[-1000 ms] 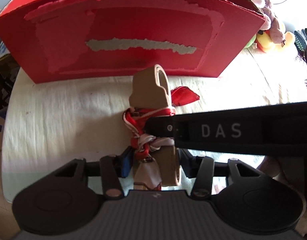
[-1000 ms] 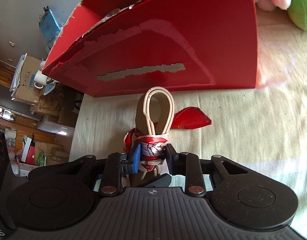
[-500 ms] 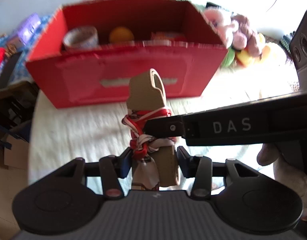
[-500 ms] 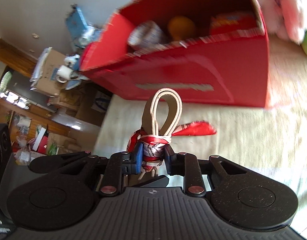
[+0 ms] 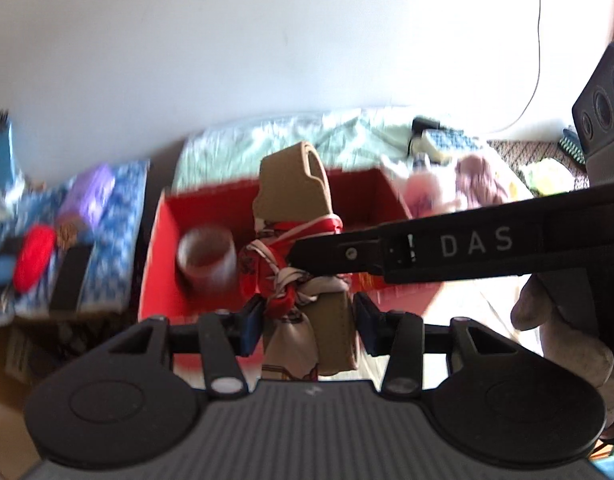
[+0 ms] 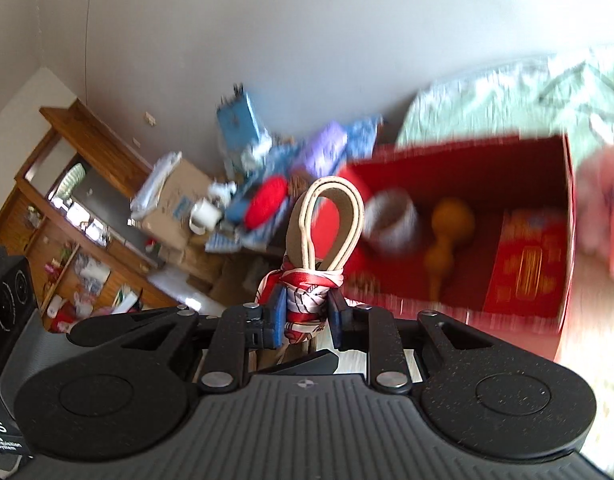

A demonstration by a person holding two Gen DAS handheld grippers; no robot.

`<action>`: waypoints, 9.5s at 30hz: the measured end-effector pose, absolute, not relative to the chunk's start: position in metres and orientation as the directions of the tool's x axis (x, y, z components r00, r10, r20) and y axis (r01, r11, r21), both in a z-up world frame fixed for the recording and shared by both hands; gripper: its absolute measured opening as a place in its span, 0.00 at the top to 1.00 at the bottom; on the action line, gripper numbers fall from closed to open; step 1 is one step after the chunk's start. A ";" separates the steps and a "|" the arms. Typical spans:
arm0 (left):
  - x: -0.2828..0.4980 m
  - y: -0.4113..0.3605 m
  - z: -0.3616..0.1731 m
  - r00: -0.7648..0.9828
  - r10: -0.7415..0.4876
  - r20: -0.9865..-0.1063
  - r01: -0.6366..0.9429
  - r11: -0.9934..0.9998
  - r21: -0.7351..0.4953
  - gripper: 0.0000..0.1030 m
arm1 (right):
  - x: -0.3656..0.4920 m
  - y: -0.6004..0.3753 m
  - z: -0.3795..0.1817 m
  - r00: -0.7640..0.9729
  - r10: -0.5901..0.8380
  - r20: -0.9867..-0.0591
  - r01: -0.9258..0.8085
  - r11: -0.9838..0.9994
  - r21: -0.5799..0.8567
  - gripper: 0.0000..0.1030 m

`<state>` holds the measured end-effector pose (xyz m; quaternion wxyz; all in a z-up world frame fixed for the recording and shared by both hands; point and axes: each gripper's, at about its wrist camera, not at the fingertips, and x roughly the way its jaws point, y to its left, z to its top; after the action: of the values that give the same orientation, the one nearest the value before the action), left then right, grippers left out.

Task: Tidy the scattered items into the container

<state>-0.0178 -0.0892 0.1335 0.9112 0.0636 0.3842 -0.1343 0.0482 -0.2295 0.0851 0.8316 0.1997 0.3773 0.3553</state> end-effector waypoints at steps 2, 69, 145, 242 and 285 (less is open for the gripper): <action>-0.002 -0.093 0.136 0.681 -0.208 -0.702 0.315 0.949 0.024 0.55 | 0.057 -0.231 0.095 0.500 0.723 -0.477 -0.445 0.687 0.574 0.77; 0.163 -0.071 -0.040 0.034 -0.381 -0.924 0.272 0.893 -0.358 0.42 | 0.189 -0.202 -0.020 0.206 0.322 -0.924 -0.237 0.933 0.272 0.72; 0.139 -0.056 0.023 0.457 -0.038 -0.889 0.251 0.964 0.088 0.12 | 0.150 -0.236 -0.003 0.253 0.458 -0.852 -0.008 0.882 0.472 0.69; 0.089 -0.071 0.025 0.508 0.119 -0.853 -0.011 0.991 0.132 0.03 | 0.071 -0.217 0.020 0.565 0.251 -0.786 -0.103 0.967 0.235 0.58; 0.152 -0.043 0.060 0.543 0.077 -0.836 0.069 0.988 0.136 0.02 | 0.134 -0.205 0.035 0.499 0.173 -0.849 0.115 0.958 0.263 0.36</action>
<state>0.1517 -0.0434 0.0598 0.8751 0.0765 0.4778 0.0021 0.1337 -0.2050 0.0348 0.8535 0.1440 0.5004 0.0170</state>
